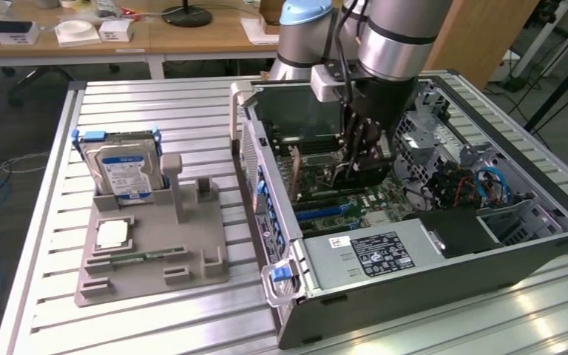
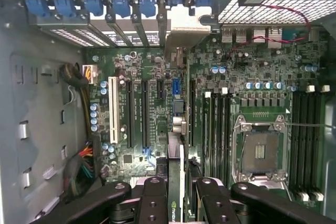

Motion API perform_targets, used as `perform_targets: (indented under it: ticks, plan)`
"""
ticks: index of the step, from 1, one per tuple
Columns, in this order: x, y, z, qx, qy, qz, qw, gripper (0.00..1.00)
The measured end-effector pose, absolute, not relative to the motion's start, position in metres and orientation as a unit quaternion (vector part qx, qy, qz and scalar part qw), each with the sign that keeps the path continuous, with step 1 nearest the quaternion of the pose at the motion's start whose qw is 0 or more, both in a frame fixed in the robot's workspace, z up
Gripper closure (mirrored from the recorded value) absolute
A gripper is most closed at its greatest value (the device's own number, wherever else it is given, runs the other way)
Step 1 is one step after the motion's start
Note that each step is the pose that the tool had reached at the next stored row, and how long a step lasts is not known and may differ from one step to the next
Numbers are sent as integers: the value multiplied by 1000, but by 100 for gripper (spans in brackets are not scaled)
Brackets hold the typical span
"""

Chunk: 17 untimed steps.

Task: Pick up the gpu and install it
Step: 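Insert the gpu into the slot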

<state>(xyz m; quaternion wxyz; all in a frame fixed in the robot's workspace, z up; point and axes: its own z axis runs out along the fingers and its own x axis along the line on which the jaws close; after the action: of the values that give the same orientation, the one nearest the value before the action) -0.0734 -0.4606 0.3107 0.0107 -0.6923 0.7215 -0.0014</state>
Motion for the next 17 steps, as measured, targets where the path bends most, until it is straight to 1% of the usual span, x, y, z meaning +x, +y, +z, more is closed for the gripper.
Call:
perform_targets:
  ticks: [14, 17]
  plan:
    - [-78, -462, 285, -692, 722, -1, 11, 74]
    - [-84, -462, 282, -692, 722, -4, 11, 74]
